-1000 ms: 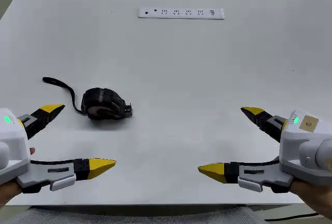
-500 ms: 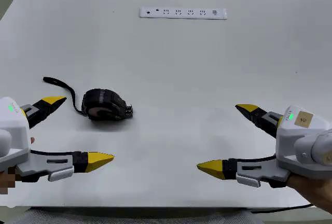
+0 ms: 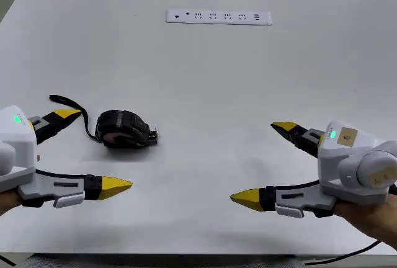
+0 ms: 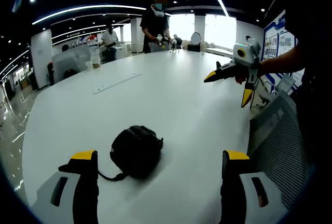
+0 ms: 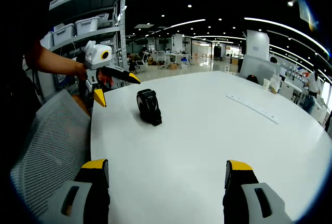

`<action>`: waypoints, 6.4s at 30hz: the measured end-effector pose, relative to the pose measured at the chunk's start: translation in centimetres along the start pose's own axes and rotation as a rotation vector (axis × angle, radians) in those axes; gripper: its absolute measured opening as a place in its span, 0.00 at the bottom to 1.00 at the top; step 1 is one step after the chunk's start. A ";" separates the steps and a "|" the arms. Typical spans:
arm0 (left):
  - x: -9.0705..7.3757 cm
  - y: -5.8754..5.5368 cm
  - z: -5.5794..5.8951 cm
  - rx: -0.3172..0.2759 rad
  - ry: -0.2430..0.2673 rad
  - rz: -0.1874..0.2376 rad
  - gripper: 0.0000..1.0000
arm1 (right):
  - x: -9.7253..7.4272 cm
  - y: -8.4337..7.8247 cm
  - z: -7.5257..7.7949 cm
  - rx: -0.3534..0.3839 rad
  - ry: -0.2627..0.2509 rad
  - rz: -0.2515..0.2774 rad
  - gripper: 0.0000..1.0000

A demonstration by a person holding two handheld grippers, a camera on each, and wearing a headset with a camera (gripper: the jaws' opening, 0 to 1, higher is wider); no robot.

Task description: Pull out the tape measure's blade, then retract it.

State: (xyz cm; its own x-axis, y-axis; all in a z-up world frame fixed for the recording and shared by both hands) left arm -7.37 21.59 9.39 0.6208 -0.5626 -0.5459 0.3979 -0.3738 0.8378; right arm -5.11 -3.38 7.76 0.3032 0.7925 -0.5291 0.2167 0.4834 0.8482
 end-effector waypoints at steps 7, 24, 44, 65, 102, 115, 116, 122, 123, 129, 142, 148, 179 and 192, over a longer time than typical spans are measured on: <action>0.4 -0.1 -0.6 0.022 -0.023 -0.022 0.93 | 1.0 0.1 0.2 -0.028 0.035 -0.010 0.89; 1.4 -0.2 -2.3 0.101 -0.094 -0.086 0.74 | 3.8 0.9 1.3 -0.154 0.123 -0.023 0.77; 2.8 -0.8 -4.2 0.210 -0.180 -0.194 0.58 | 7.8 2.0 1.2 -0.273 0.263 -0.046 0.59; 3.6 -1.5 -5.3 0.299 -0.270 -0.285 0.40 | 12.3 3.4 0.0 -0.377 0.390 -0.077 0.40; 4.3 -1.8 -5.6 0.372 -0.356 -0.329 0.23 | 18.7 3.9 -1.4 -0.375 0.487 -0.124 0.17; 4.3 -1.8 -5.6 0.371 -0.361 -0.327 0.23 | 19.5 3.9 -1.6 -0.355 0.481 -0.125 0.12; 4.3 -1.8 -5.6 0.371 -0.361 -0.327 0.23 | 19.5 3.9 -1.6 -0.359 0.481 -0.124 0.12; 4.3 -1.8 -5.7 0.365 -0.362 -0.329 0.23 | 19.5 3.8 -1.6 -0.378 0.479 -0.129 0.10; 4.3 -1.8 -5.7 0.364 -0.362 -0.330 0.23 | 19.5 3.8 -1.6 -0.382 0.479 -0.130 0.10; 4.3 -1.8 -5.7 0.365 -0.362 -0.331 0.23 | 19.4 3.8 -1.6 -0.409 0.476 -0.132 0.09; 4.3 -1.7 -5.6 0.361 -0.363 -0.340 0.23 | 19.1 3.7 -1.5 -0.439 0.473 -0.138 0.08; 4.3 -1.7 -5.6 0.358 -0.362 -0.340 0.23 | 18.6 3.4 -1.1 -0.439 0.470 -0.143 0.08; 4.5 -1.6 -5.5 0.348 -0.359 -0.343 0.23 | 15.7 1.8 1.1 -0.448 0.438 -0.166 0.09; 4.5 -1.7 -5.6 0.349 -0.358 -0.345 0.23 | 14.2 1.2 2.0 -0.443 0.429 -0.172 0.09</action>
State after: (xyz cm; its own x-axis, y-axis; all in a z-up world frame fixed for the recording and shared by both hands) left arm -1.50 23.82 5.60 0.2058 -0.5560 -0.8053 0.2536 -0.7645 0.5926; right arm 1.34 7.65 1.21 -0.1196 0.7236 -0.6798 -0.2031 0.6524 0.7302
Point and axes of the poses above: the centre of the closed fingertips' face, and the gripper's own axes: x roughly forward along the fingers, z roughly to its right, y roughly out of its top, the point moved 3 cm from there along -x, roughly backward along the fingers
